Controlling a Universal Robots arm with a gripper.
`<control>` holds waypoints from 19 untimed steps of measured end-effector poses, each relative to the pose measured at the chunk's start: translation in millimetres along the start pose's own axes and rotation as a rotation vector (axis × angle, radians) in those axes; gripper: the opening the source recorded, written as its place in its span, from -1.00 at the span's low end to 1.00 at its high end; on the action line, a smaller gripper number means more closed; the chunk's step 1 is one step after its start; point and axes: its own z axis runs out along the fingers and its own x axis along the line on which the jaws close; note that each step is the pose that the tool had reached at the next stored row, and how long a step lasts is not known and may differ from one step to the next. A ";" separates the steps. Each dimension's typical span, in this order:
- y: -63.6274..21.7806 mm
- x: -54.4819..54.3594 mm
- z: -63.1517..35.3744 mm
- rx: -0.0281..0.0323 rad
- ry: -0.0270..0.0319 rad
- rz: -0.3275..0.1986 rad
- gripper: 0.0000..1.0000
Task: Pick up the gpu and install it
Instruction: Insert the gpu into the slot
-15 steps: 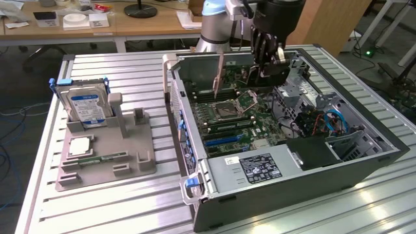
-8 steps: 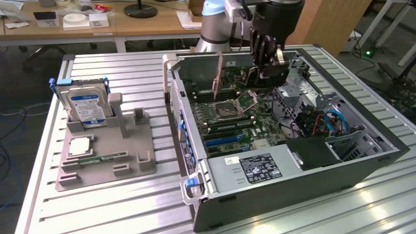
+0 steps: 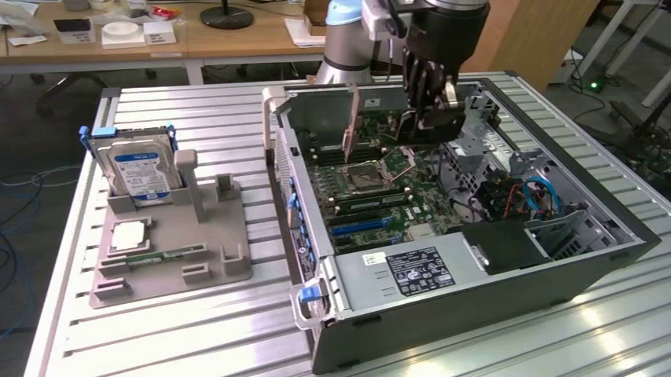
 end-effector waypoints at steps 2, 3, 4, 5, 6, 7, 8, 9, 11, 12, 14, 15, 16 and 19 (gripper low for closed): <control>0.1 0.3 1.1 0.0001 -0.0001 0.000 -0.46; 0.1 0.5 1.6 0.0001 0.0000 0.000 -0.46; 0.2 0.6 2.1 0.0001 0.0000 0.000 -0.46; 0.2 0.8 2.6 0.0001 0.0000 0.000 -0.46; 0.2 0.9 3.2 0.0001 -0.0001 0.000 -0.46; 0.2 1.1 3.7 0.0001 -0.0001 0.000 -0.46; 0.3 1.2 4.1 0.0000 0.0000 0.000 -0.46; 0.3 1.3 4.6 0.0000 0.0000 0.000 -0.46; 0.4 1.5 5.5 0.0000 0.0001 0.000 -0.46; 0.4 1.6 5.9 0.0001 0.0000 0.000 -0.46; 0.5 1.8 6.7 0.0000 0.0000 0.000 -0.46; 0.5 2.0 7.1 0.0000 0.0000 0.000 -0.46; 0.5 2.3 7.4 0.0000 0.0001 0.000 -0.46; 0.6 3.1 8.5 -0.0002 -0.0001 -0.001 -0.46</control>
